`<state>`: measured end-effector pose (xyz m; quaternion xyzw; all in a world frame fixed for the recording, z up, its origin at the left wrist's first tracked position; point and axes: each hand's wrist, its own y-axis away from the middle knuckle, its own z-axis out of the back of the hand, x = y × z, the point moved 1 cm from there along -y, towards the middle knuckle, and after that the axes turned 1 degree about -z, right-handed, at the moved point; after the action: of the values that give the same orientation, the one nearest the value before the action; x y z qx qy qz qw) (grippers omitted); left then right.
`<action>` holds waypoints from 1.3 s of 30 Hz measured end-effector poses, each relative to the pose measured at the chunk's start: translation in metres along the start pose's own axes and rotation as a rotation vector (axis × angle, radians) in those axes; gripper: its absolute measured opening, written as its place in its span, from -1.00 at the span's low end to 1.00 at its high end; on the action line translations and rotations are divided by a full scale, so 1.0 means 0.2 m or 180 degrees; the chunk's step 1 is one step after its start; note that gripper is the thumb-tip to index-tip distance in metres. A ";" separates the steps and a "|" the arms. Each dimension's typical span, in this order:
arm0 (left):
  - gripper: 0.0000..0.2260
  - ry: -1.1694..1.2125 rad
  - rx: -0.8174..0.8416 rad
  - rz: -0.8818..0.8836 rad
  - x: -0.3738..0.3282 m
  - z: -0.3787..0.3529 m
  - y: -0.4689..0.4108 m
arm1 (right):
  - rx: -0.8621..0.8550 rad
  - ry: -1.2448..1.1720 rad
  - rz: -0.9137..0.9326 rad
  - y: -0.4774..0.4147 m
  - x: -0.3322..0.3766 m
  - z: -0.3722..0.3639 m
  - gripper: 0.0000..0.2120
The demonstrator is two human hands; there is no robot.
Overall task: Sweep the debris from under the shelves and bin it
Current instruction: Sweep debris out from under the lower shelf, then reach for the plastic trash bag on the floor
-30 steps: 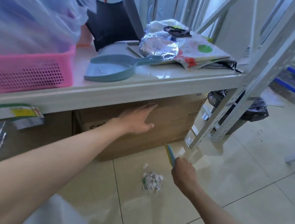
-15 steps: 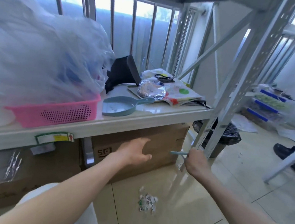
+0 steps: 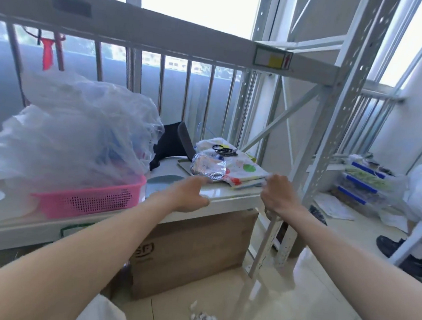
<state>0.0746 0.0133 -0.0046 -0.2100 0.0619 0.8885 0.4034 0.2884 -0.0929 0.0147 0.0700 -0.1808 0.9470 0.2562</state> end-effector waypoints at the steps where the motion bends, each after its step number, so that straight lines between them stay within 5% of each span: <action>1: -0.43 -0.0042 -0.0060 -0.0003 0.00 0.03 -0.04 | -0.0081 -0.0083 -0.0044 -0.05 0.02 0.01 -0.82; 8: -0.32 -0.0136 -0.0261 0.0335 0.11 0.09 -0.36 | -0.0328 -0.0485 -0.0521 -0.39 0.10 -0.12 -0.90; 13: -0.35 0.0072 -0.0330 0.0480 0.24 0.03 -0.62 | -0.0447 -0.0507 -0.0593 -0.60 0.09 -0.36 -0.76; 19: -0.42 -0.0093 -0.0239 0.0399 0.29 -0.07 -0.72 | 0.0020 -0.0249 -0.0399 -0.65 -0.02 -0.58 -0.60; 23: -0.39 -0.0269 -0.0352 0.0387 0.25 -0.08 -0.67 | -0.0208 -0.0378 -0.0212 -0.59 -0.07 -0.52 -0.64; 32: -0.48 -0.0133 -0.0715 -0.0309 -0.23 -0.15 -0.55 | -0.0096 0.0075 -0.0436 -0.32 -0.62 0.05 -0.80; 39: -0.34 0.0426 0.0242 -0.0869 -0.89 -0.59 -0.60 | 0.0116 0.0327 -0.1251 0.09 -1.35 0.37 -0.91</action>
<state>0.3057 -0.0625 -0.0295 -0.2597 0.0931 0.8064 0.5231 0.5144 -0.2592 0.0162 0.0601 -0.1332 0.8842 0.4436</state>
